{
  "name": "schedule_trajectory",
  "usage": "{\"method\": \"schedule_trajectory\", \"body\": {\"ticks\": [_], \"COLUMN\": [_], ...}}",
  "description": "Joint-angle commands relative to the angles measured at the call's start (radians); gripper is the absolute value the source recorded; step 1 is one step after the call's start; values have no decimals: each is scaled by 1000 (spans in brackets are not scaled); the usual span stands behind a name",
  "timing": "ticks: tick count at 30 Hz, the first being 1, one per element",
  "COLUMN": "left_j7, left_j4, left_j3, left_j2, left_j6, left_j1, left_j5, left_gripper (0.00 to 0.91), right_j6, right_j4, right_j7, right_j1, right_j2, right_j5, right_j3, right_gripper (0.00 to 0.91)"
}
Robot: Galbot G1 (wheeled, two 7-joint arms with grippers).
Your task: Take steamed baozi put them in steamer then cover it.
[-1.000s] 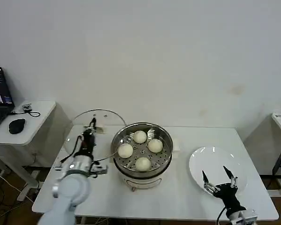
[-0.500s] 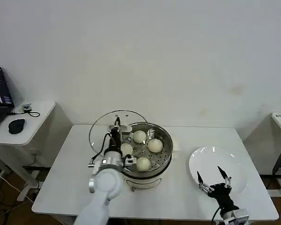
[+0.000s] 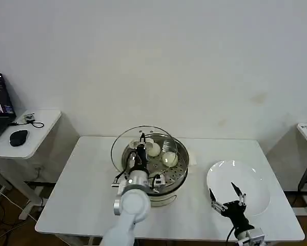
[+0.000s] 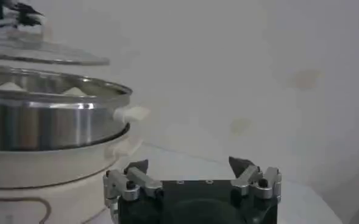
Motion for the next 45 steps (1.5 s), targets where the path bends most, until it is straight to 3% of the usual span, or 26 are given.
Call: {"method": "schedule_trajectory", "body": {"ticks": [1,45], "left_j7": [3,-4], "left_j4": [33,50], "left_j3": [28,54], "left_j2": [-31,-35], "left_j6": [1,-15], "left_j1": [1,27], "left_j5": [29,31], "left_gripper": [0,0], "right_j6": [1,6], "right_j4": [-4,-18], "right_j7": [0,1], "right_j1": [0,0], "right_j2": [3,10], "right_j5": [-10,-30], "right_j3": [-11,-40], "right_gripper": [907,907]}}
